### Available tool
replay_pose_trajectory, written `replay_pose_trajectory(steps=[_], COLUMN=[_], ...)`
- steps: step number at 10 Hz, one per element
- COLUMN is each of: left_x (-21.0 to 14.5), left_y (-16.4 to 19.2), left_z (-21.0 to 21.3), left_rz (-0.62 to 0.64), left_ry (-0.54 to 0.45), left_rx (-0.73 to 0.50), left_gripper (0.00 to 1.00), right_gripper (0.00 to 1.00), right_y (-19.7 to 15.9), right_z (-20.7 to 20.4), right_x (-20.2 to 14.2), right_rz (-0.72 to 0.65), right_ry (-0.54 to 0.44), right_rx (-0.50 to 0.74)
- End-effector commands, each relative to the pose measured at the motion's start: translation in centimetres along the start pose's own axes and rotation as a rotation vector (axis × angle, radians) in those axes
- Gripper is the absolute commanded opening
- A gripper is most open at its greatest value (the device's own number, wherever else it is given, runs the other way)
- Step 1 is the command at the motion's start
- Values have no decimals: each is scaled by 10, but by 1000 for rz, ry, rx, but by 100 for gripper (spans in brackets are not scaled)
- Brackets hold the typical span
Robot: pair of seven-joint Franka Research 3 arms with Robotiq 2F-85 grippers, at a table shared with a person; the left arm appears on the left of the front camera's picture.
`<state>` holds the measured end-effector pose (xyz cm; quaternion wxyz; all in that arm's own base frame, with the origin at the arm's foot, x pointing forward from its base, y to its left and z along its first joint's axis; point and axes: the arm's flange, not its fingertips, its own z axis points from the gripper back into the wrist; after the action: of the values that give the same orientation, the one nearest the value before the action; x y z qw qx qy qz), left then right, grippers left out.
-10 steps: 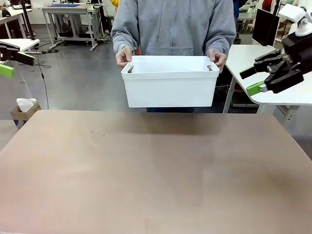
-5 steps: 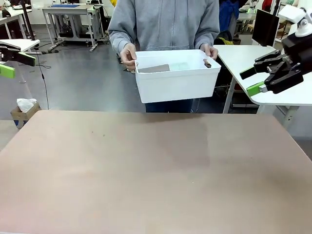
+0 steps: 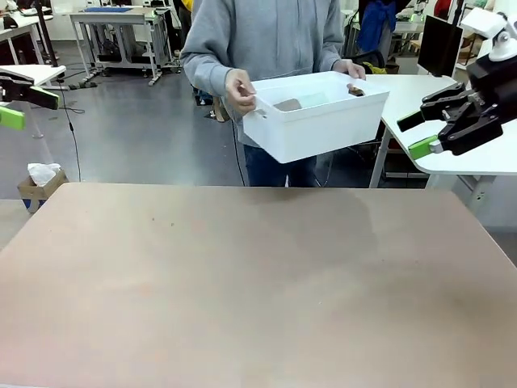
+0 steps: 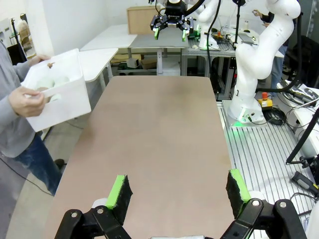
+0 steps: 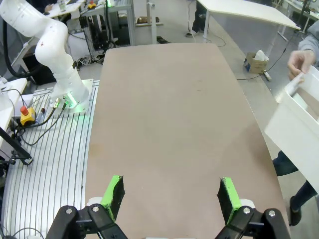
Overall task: Stack the cups and store them in the basket.
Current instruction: Place the stack of Reusable plastic cups into the Pantry Basket.
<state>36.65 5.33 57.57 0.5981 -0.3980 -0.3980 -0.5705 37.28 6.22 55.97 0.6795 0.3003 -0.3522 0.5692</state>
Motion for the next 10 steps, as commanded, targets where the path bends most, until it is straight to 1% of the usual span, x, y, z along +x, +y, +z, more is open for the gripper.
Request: replay_pose_trajectory(steps=[1,10], left_x=[4,4], left_y=[-1,-1], left_z=[1,1], left_rz=[15,15], left_ry=[-1,-1], left_rx=[-8,-8], left_gripper=[100,100], right_gripper=[100,100], right_y=[0,0], right_z=[0,0], right_x=[5,5], right_rz=[-21,-21], right_ry=[-23,-23], right_rx=[3,3])
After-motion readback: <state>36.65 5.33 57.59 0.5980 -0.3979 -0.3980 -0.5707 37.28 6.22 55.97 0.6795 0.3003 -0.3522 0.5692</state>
